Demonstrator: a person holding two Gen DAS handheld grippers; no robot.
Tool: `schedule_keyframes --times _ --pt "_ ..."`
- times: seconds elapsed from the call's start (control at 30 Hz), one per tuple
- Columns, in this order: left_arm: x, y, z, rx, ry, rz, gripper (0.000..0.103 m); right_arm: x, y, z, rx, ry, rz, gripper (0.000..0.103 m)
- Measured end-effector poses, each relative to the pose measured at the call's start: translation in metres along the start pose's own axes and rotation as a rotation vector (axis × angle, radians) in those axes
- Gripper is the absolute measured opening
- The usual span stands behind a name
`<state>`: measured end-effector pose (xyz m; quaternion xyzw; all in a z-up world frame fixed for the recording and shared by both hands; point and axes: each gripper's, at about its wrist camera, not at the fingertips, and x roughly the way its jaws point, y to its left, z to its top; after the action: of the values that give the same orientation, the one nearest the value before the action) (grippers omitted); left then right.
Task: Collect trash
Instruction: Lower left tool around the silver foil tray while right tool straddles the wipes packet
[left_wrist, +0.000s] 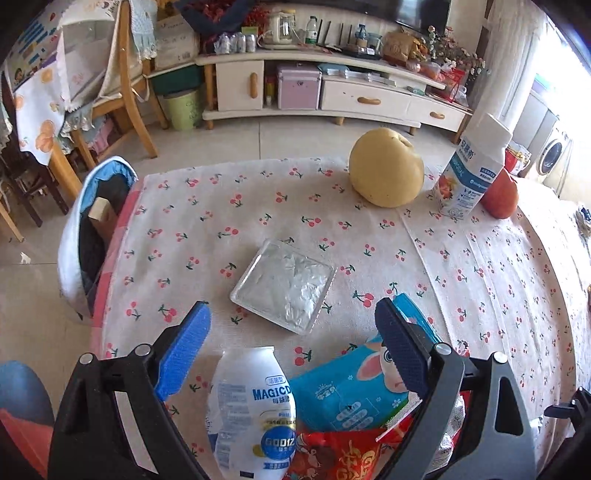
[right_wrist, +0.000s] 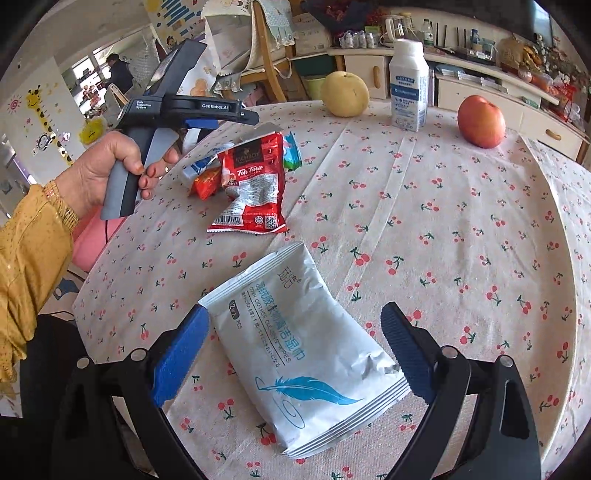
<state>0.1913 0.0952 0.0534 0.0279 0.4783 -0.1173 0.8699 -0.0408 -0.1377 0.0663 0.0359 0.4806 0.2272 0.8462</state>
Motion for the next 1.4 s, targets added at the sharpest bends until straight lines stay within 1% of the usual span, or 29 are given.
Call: schedule_keyframes --times 0.1,0.2,0.27,0.37,0.43,0.53,0.57,0.6,0.7,0.77,0.87,0.97,1.03,1.1,1.17,1.3,1.4 --pt "0.016 -0.001 0.002 0.014 0.031 -0.001 0.091 0.005 -0.002 -0.001 0.003 0.02 0.014 0.093" --pt "0.029 -0.004 0.005 0.041 0.064 0.023 0.091 0.011 -0.003 -0.003 0.002 0.045 0.015 0.093" --pt "0.034 -0.007 0.009 0.055 0.079 0.021 0.091 0.014 -0.002 -0.004 -0.001 0.053 0.012 0.093" --pt "0.039 -0.012 0.013 0.076 0.088 0.021 0.09 0.015 -0.002 -0.004 -0.003 0.056 0.013 0.094" --pt "0.044 -0.013 0.015 0.076 0.101 0.028 0.084 0.016 -0.002 -0.004 -0.003 0.058 0.012 0.094" --pt "0.046 -0.013 0.017 0.079 0.088 0.042 0.084 0.016 -0.003 -0.004 -0.003 0.058 0.012 0.094" --pt "0.046 -0.012 0.018 0.075 0.083 0.044 0.081 0.016 -0.003 -0.004 -0.003 0.057 0.011 0.094" --pt "0.045 -0.013 0.018 0.072 0.078 0.049 0.074 0.016 -0.003 -0.003 -0.004 0.057 0.009 0.094" --pt "0.041 -0.011 0.018 0.059 0.063 0.051 0.063 0.017 -0.002 -0.003 -0.012 0.058 0.004 0.094" --pt "0.04 -0.013 0.016 0.068 0.056 0.055 0.062 0.017 -0.002 -0.003 -0.017 0.056 0.003 0.094" --pt "0.04 -0.019 0.013 0.098 0.053 0.061 0.062 0.017 -0.003 -0.003 -0.012 0.054 0.006 0.094" --pt "0.04 -0.025 0.011 0.152 0.05 0.068 0.063 0.017 -0.003 -0.003 -0.011 0.052 0.006 0.094" --pt "0.042 -0.029 0.011 0.183 0.056 0.087 0.068 0.018 -0.002 -0.003 -0.01 0.053 0.006 0.094" --pt "0.045 -0.03 0.013 0.202 0.061 0.114 0.078 0.019 -0.002 -0.003 -0.011 0.054 0.005 0.095" --pt "0.048 -0.025 0.017 0.183 0.066 0.122 0.082 0.019 -0.002 -0.003 -0.011 0.056 0.003 0.095" --pt "0.053 -0.016 0.02 0.123 0.083 0.095 0.082 0.021 -0.002 -0.003 -0.014 0.059 -0.001 0.095" --pt "0.054 -0.016 0.021 0.122 0.08 0.092 0.082 0.021 -0.003 -0.003 -0.012 0.06 -0.003 0.095"
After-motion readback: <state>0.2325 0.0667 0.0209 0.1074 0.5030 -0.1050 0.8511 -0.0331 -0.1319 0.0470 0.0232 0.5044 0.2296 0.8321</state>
